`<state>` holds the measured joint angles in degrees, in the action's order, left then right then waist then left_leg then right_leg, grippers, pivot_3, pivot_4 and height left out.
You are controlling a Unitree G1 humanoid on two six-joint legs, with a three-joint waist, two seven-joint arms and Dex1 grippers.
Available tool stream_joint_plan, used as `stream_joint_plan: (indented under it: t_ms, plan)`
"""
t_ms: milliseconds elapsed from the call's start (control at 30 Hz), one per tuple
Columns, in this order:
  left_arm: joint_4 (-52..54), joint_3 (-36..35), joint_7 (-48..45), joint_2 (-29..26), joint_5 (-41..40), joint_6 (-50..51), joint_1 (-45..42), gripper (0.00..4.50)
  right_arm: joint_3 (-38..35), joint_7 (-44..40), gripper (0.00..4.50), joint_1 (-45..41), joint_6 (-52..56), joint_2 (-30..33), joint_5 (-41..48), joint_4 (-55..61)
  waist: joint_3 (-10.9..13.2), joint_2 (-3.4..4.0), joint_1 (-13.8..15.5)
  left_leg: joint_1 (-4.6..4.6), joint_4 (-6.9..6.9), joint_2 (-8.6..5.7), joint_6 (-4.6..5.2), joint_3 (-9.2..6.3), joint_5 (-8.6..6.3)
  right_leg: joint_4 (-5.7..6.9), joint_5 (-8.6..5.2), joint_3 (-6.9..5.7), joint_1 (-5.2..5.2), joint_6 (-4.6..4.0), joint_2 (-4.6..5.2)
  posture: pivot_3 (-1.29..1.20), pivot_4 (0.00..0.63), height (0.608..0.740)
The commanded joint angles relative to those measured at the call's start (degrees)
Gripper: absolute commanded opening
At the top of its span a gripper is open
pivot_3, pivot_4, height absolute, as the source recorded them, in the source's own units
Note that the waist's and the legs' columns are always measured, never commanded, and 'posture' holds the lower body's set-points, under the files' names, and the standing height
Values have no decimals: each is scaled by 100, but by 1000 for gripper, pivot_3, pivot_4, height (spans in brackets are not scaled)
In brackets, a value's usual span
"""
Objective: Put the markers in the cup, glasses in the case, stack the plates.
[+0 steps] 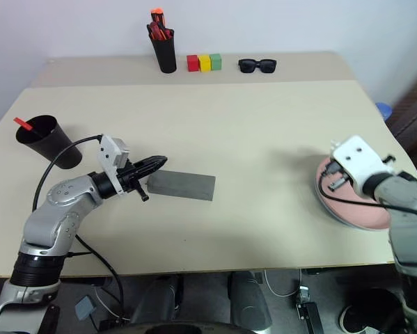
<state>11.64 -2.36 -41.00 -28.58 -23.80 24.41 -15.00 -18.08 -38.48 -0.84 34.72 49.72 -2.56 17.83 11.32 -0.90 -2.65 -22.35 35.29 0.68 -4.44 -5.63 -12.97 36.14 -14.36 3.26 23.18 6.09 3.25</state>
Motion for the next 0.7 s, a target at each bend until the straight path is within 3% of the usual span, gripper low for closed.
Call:
stream_joint_plan:
  t_ms: [33,133,300,500,700]
  plan:
    - [127,-186,192,-5,194,-342,182,0,-6,112,2279,-264,-132,136,-42,83,0,1,-32,6,0,2,0,12,0,0,3,9,1,-4,0,0,150,740]
    - [261,-443,507,12,275,-473,440,0,218,138,3853,-636,-538,77,-7,-129,0,0,-62,18,1,5,0,35,0,4,5,28,1,-3,0,0,150,740]
    - [952,-1263,1212,108,287,-550,1398,0,470,-247,3853,-1420,-1326,-421,758,-600,2,-10,-82,13,-6,7,1,40,-1,-2,5,34,6,-1,-1,0,150,740]
    - [1320,-2330,1781,111,420,-598,2432,0,618,-1160,3853,-1925,-1466,-874,1840,-1190,4,-13,26,5,-4,7,7,45,-4,-5,-1,36,8,7,1,0,150,740]
    - [1678,-2764,1945,160,344,-556,2916,0,898,-1384,3853,-2143,-1639,-958,1952,-1691,3,-17,48,1,1,5,7,55,-5,-10,-2,37,7,5,8,0,150,740]
